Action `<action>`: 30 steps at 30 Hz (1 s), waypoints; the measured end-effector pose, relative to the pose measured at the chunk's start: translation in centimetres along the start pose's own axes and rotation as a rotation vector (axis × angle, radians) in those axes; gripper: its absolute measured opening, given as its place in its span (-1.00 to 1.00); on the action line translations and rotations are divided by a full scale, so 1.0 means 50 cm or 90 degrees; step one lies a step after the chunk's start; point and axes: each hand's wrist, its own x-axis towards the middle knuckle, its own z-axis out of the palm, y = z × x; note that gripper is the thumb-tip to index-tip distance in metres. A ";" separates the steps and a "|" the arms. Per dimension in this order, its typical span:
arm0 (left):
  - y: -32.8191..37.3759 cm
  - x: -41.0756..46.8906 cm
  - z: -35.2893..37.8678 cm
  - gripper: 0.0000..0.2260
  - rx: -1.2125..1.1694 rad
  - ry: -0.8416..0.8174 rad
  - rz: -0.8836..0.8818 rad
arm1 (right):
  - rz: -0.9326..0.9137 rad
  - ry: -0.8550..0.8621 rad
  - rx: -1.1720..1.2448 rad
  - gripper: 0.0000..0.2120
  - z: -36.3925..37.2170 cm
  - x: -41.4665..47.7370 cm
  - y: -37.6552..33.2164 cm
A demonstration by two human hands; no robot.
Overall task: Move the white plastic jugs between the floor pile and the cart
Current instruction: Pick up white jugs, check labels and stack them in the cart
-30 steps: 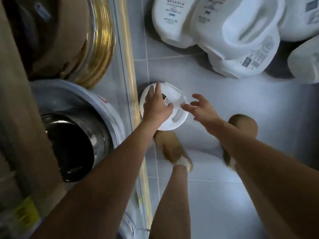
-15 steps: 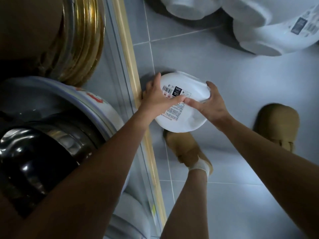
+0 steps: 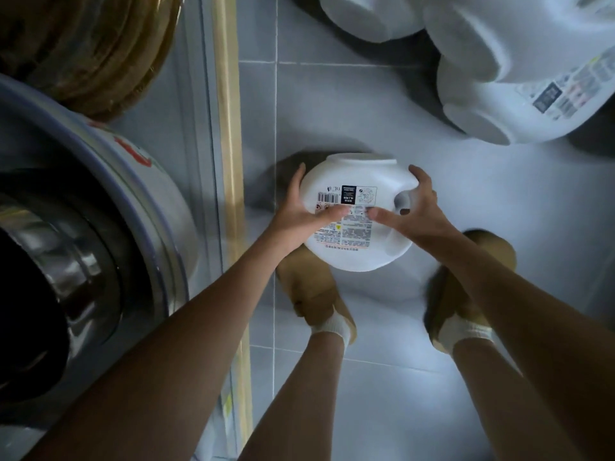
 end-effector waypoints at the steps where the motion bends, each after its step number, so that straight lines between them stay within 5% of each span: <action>1: -0.002 0.001 0.003 0.10 -0.012 0.006 0.004 | -0.013 0.005 0.002 0.07 -0.002 0.004 0.003; 5: 0.000 -0.012 0.011 0.03 -0.045 0.017 0.004 | -0.029 0.002 0.004 -0.14 -0.012 0.000 0.009; 13: 0.032 -0.144 0.048 -0.07 -0.069 0.006 0.015 | 0.005 -0.025 -0.013 0.00 -0.076 -0.138 -0.036; 21: 0.127 -0.427 0.128 -0.21 -0.167 0.052 0.051 | -0.047 -0.066 -0.094 0.08 -0.221 -0.374 -0.173; 30: 0.174 -0.820 0.221 -0.15 -0.342 0.169 0.110 | -0.184 -0.147 -0.266 -0.07 -0.323 -0.678 -0.345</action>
